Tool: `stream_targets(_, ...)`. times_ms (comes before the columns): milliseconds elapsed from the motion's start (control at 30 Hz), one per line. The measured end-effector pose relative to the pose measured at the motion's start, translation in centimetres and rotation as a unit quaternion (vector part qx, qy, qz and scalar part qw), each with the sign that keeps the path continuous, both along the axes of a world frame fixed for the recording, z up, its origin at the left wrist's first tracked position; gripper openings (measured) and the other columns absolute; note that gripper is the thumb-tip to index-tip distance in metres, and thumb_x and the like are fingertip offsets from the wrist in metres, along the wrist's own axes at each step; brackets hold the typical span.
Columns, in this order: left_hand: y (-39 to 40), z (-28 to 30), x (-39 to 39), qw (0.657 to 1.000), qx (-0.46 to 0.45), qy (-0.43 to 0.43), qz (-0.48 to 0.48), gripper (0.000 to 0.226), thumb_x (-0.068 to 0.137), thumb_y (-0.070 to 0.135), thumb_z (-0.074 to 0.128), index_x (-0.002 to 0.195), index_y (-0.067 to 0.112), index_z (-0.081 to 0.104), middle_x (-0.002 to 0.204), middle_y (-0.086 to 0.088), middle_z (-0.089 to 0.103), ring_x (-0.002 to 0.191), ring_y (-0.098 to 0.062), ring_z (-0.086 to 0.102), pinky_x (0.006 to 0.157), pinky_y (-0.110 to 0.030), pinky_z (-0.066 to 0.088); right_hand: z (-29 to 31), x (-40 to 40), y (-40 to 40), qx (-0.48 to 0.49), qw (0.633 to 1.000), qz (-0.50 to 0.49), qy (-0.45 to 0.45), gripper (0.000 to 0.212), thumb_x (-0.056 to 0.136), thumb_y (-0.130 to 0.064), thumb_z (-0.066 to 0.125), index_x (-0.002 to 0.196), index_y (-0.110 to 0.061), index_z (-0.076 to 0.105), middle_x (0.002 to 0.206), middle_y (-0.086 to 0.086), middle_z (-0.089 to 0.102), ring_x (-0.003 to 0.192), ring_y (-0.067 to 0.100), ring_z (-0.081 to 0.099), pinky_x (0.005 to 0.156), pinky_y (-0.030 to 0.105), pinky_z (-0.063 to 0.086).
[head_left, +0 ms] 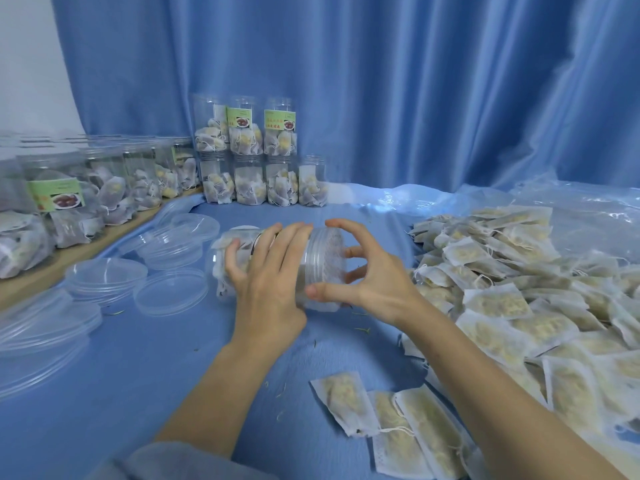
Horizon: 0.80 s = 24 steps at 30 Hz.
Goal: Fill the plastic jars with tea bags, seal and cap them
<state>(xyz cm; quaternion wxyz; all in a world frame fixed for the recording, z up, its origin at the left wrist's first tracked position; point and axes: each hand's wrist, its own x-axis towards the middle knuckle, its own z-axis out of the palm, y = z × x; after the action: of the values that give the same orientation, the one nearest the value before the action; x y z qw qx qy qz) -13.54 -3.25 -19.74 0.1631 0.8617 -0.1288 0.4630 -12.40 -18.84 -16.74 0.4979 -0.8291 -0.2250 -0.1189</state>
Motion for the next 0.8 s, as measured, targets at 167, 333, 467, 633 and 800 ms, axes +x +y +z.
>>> stream_targets(167,-0.2,0.2,0.1,0.998,-0.067,-0.003,-0.006,0.089,0.052,0.0,0.074,0.135,0.013,0.045,0.136,0.0,0.05,0.131,-0.02,0.041,0.109,-0.048,0.014,0.4,0.0,0.8,0.007,1.0,-0.026,-0.009,0.101,0.047,-0.055,0.085,0.134,-0.046,0.035,0.125,-0.011,0.047,0.11,0.009,0.053,0.098,0.034,0.046)
stream_targets(333,-0.9,0.9,-0.2,0.9,-0.39,0.075,-0.179,0.103,0.046,0.019,0.083,0.137,0.025,0.036,0.137,0.004,0.046,0.128,-0.017,0.045,0.103,-0.042,0.042,0.8,0.1,-0.1,0.053,0.997,0.048,0.024,0.12,0.047,-0.047,0.084,0.147,-0.028,0.022,0.144,-0.018,0.034,0.122,-0.001,0.046,0.096,0.02,0.044)
stream_targets(467,-1.3,1.0,-0.4,0.85,-0.461,0.083,-0.238,0.107,0.039,0.026,0.084,0.134,0.034,0.036,0.131,0.012,0.052,0.119,-0.005,0.053,0.091,-0.019,0.047,0.5,0.3,0.1,0.024,0.997,0.065,0.032,0.098,0.053,-0.054,0.084,0.137,-0.05,0.032,0.134,-0.033,0.044,0.124,-0.004,0.043,0.098,0.025,0.041)
stream_targets(633,-1.6,1.0,0.1,0.851,-0.451,0.126,-0.237,0.118,0.035,0.026,0.082,0.14,0.035,0.029,0.136,0.014,0.049,0.122,-0.006,0.05,0.097,-0.03,0.045,0.5,0.5,0.1,0.065,0.997,0.038,-0.002,0.073,0.049,-0.059,0.078,0.116,-0.057,0.048,0.114,-0.037,0.057,0.107,-0.016,0.05,0.084,0.004,0.039)
stream_targets(800,-2.0,1.3,0.1,0.846,-0.451,0.201,-0.201,0.092,0.04,0.041,0.074,0.125,0.044,0.038,0.115,0.029,0.053,0.092,0.024,0.05,0.069,-0.003,0.04,0.1,0.8,0.3,0.118,0.993,-0.009,-0.02,0.069,0.054,-0.048,0.084,0.116,-0.047,0.053,0.11,-0.033,0.061,0.109,-0.008,0.053,0.088,0.008,0.043)
